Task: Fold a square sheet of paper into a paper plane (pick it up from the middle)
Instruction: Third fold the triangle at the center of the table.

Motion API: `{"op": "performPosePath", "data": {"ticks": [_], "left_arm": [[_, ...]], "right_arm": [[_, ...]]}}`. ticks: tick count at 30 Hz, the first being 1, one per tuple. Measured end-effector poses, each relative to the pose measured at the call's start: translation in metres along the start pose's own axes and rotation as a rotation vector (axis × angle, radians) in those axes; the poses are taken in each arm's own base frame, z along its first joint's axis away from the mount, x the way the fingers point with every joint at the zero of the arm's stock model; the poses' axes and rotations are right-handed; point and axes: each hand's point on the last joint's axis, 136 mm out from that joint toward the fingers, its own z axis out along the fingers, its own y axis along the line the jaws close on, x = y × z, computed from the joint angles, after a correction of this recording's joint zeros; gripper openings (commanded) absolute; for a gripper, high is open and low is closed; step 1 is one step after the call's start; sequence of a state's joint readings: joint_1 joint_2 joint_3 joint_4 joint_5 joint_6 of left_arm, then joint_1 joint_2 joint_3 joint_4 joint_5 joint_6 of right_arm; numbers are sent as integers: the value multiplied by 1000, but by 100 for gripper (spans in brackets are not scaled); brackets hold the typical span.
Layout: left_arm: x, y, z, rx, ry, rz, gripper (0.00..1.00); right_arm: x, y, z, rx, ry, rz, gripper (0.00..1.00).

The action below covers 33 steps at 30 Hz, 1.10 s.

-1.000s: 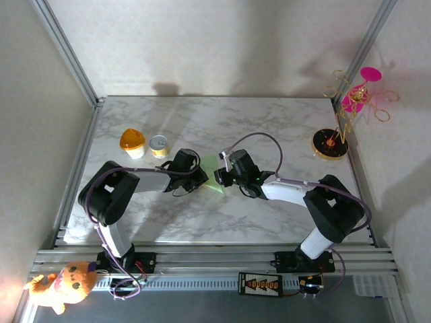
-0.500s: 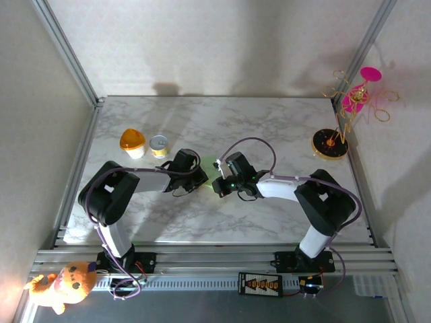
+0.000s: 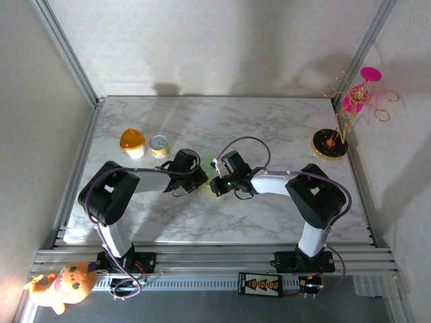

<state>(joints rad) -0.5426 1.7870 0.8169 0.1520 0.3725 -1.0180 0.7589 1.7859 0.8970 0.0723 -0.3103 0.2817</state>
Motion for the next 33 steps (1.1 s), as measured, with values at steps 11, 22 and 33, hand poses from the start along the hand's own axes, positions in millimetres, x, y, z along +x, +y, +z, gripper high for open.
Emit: {"op": "performPosePath", "data": {"ticks": [11, 22, 33], "left_arm": [[0, 0, 0, -8, 0, -2, 8], [-1, 0, 0, -12, 1, -3, 7], [0, 0, 0, -15, 0, -2, 7]], "right_arm": [[7, -9, 3, 40, 29, 13, 6], [8, -11, 4, 48, 31, 14, 6], [14, -12, 1, 52, 41, -5, 6]]}}
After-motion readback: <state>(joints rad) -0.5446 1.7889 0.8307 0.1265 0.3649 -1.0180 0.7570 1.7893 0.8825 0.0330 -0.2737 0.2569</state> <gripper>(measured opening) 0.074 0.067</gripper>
